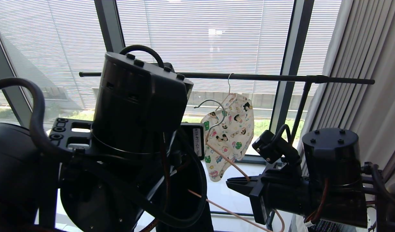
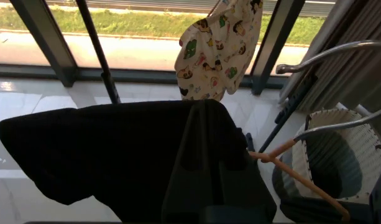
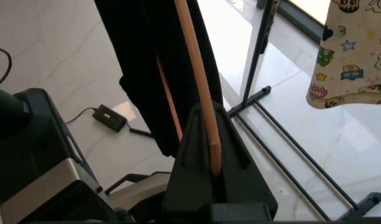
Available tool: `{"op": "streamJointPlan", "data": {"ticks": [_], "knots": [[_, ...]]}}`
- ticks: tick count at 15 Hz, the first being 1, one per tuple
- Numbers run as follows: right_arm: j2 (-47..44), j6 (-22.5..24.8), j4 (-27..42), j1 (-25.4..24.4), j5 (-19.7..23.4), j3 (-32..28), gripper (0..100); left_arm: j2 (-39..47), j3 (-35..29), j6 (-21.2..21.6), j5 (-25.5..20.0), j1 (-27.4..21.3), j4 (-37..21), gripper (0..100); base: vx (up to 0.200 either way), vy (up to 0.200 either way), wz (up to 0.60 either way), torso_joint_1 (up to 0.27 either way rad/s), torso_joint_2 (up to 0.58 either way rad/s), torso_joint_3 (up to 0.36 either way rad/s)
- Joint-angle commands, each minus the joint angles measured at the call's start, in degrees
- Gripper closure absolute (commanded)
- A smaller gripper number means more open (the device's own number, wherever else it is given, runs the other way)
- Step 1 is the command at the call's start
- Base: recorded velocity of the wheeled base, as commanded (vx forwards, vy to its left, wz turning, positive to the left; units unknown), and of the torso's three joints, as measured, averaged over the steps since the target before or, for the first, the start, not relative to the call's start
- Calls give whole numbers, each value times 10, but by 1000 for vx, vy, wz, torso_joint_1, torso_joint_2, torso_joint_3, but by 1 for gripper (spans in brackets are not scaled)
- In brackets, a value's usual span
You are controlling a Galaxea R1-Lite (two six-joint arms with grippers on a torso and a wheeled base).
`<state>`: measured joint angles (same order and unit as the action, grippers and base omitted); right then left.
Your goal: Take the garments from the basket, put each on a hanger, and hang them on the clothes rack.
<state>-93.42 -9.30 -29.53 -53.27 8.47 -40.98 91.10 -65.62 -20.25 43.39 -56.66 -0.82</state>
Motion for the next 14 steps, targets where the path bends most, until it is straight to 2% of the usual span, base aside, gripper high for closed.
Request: {"op": "streamJointPlan", "data": {"ticks": [1, 5, 6, 9, 12, 14], "knots": [[-1, -1, 0, 0, -7, 0, 100, -3, 5, -1, 0, -6, 2, 100, 0, 0, 0, 0, 0, 0], [0, 0, -26, 1, -18, 3, 100, -27, 25, 2, -1, -6, 2, 100, 0, 0, 0, 0, 0, 0], [-1, 2, -32, 1, -18, 4, 100, -36, 33, 2, 0, -6, 2, 0, 0, 0, 0, 0, 0, 0], [1, 4, -57, 0, -21, 6, 100, -52, 40, 6, -1, -6, 2, 0, 0, 0, 0, 0, 0, 0], [3, 5, -87, 0, -57, 17, 100, -69, 49, 9, -1, -6, 1, 0, 0, 0, 0, 0, 0, 0], [4, 7, -112, 4, -59, 32, 100, -98, 70, 40, -1, -6, 1, 0, 0, 0, 0, 0, 0, 0]]}}
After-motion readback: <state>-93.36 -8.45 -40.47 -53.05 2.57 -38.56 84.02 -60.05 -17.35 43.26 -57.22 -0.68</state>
